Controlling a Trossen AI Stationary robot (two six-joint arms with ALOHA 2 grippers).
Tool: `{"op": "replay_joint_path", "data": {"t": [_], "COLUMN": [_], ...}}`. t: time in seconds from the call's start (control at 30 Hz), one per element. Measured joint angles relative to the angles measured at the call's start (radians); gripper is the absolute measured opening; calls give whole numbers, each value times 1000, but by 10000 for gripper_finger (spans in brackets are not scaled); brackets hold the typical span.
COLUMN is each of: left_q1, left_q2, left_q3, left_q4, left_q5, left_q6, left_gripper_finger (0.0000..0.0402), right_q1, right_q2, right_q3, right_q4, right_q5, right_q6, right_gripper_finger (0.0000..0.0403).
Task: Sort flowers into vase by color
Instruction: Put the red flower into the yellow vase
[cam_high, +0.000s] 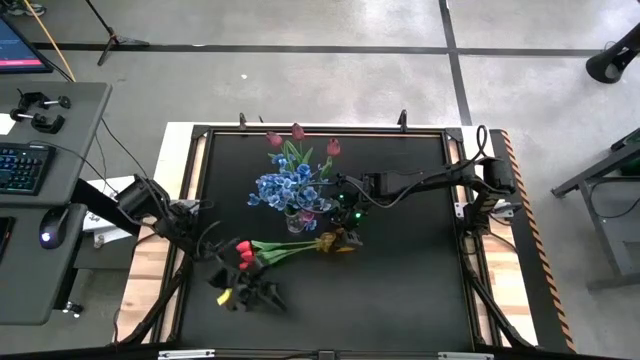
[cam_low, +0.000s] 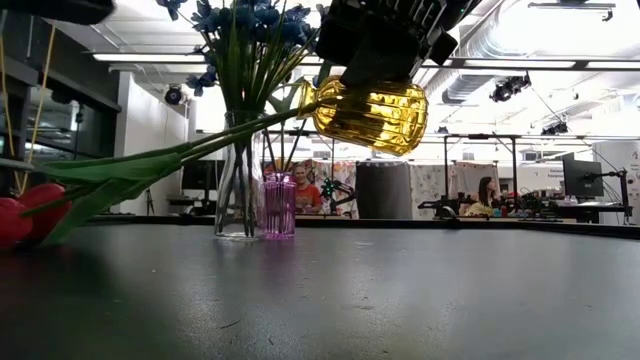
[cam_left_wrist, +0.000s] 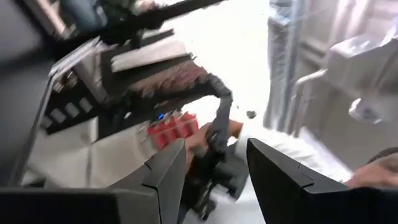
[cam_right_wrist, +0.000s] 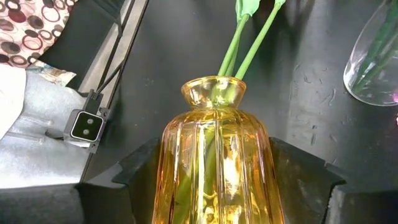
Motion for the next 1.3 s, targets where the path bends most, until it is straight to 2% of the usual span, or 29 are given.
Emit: {"op": "replay_joint_path", "data": {"t": [0.07,0.17,0.33,0.43,0.5,0.57,0.6,0.73,0.8,0.87,0.97,1.13,1.3], "left_q1": [16,31,32,33,33,34,38,87,120,149,180,192,194], "left_q2": [-3,-62,-271,-449,-572,-689,-746,-890,-897,-882,-823,-656,-514], "left_q3": [-27,-72,-143,-152,-151,-131,-110,51,141,207,247,258,258], "left_q4": [75,49,0,-23,-125,-375,-559,-1443,-1706,-1815,-1825,-1827,-1829], "left_q5": [-10,-17,-39,-80,-120,-166,-174,-150,-130,-121,-78,77,101], "left_q6": [14,30,101,276,409,487,498,412,403,445,489,475,511], "left_gripper_finger": [159,156,135,121,113,105,102,94,93,94,108,163,220], "right_q1": [0,0,0,0,0,0,0,0,0,0,0,0,-1], "right_q2": [0,0,0,0,0,0,0,0,0,0,0,0,0], "right_q3": [0,0,0,0,0,0,0,0,0,0,0,0,0], "right_q4": [0,0,1,3,3,3,3,3,3,3,3,3,3], "right_q5": [0,0,0,1,1,1,2,5,6,6,6,14,20], "right_q6": [0,0,-1,-2,-3,-4,-4,-1,-1,-1,-1,-3,-8], "right_gripper_finger": [243,243,243,243,243,243,243,243,243,243,243,243,243]}}
